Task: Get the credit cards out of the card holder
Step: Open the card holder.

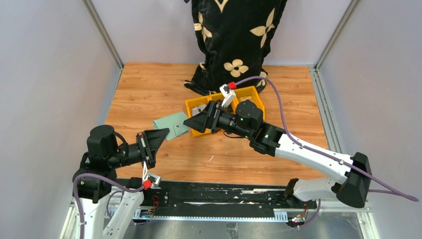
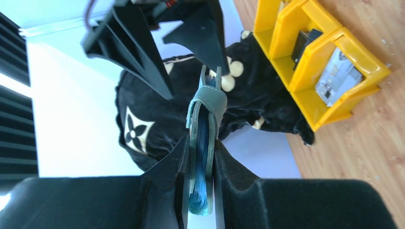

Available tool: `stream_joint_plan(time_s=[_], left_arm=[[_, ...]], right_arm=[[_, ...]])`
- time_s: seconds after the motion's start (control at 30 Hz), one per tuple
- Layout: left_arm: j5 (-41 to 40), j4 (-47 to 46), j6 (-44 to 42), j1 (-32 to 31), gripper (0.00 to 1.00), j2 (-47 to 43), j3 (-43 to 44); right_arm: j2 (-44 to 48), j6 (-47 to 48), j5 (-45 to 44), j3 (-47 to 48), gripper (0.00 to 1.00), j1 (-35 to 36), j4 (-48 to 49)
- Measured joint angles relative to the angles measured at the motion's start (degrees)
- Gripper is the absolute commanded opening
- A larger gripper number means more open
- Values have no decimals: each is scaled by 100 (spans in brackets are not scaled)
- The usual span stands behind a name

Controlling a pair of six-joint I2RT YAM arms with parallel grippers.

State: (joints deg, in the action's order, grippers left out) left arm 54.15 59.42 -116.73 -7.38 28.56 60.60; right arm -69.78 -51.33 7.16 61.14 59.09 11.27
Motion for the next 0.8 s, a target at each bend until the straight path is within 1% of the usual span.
stream_joint_plan(time_s=[0.2, 0.27, 0.3, 0.33, 0.37, 0.4, 0.43, 0.47, 0.5, 0.53, 0.57, 0.6, 0.63, 0.73, 0.8], left_arm=[[227, -323, -129, 0, 0, -160, -76], [278, -472, -129, 0, 0, -214, -127], [295, -538, -131, 0, 0, -223, -133], [302, -588, -131, 0, 0, -225, -133], [304, -623, -131, 0, 0, -225, -136], [304, -649, -131, 0, 0, -223, -138], [304, -688, -131, 0, 6, -223, -142], [302, -706, -131, 0, 22, -223, -146], [286, -704, -131, 0, 46, -221, -151], [271, -715, -131, 0, 66, -221, -155], [232, -730, -127, 0, 86, -223, -155], [205, -765, -92, 0, 97, -223, -153], [146, -826, 98, -2, 99, -223, -140], [-79, -907, 1128, -13, 100, -210, -39], [-328, -916, 2581, -20, 100, -120, 168]], right_arm=[[-385, -942, 444, -238, 83, -160, 986], [-579, -1233, 629, -256, 79, -166, 1379], [-684, -1377, 732, -256, 75, -166, 1587], [-793, -1554, 844, -256, 68, -166, 1816], [-870, -1676, 905, -258, 60, -166, 2000], [-951, -1847, 986, -260, 47, -166, 2221], [-1003, -1943, 1040, -262, 37, -168, 2402], [-1060, -2090, 1113, -269, 28, -179, 2627], [-1104, -2212, 1191, -271, 20, -192, 2839], [-1128, -2258, 1244, -273, 15, -203, 2975], [-1147, -2382, 1296, -275, 12, -229, 3130], [-1152, -2437, 1377, -275, 10, -271, 3248], [-1147, -2450, 1486, -275, 8, -321, 3287], [-1117, -2269, 1698, -271, 4, -459, 3195], [-997, -1805, 1773, -229, 0, -570, 2677]])
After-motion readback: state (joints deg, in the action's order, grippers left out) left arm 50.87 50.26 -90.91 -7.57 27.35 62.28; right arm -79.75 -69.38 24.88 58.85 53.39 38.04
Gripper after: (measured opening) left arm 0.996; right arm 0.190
